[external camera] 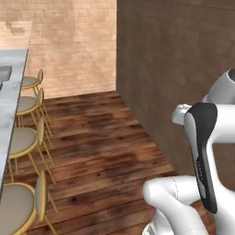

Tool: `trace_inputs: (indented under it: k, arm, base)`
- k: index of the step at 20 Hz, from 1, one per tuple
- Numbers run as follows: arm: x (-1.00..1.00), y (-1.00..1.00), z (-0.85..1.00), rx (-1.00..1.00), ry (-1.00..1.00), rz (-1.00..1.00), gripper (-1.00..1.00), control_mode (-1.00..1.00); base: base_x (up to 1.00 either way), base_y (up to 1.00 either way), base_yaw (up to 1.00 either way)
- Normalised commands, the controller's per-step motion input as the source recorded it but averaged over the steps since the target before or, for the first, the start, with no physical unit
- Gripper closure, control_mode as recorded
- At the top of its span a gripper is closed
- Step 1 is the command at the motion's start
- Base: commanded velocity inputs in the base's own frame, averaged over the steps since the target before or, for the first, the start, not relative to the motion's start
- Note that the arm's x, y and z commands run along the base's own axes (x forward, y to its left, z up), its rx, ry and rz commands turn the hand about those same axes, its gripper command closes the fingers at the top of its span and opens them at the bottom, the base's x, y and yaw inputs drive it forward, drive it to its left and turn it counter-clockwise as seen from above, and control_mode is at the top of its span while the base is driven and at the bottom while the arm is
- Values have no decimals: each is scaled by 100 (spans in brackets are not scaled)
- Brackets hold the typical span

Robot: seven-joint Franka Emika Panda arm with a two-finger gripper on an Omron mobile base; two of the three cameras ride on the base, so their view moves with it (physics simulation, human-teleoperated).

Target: Place the cold items (apple and peach) from the fridge in one tupperware on the dining counter. Place the warm items (kebab skewer and hot dog) in the stove area in another tupperware.

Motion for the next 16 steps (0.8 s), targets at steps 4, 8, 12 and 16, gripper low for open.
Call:
trace_inputs:
  k: [4, 8, 12, 16]
  arm:
    - [0, 0, 0, 0, 0, 0, 100, 100]
    - [0, 0, 0, 0, 0, 0, 100, 100]
    - [0, 0, 0, 0, 0, 0, 100, 100]
    - [0, 0, 0, 0, 0, 0, 100, 100]
  base:
    - [100, -54, 31]
    - [100, -41, 36]
    - [100, -34, 39]
    - [100, -33, 40]
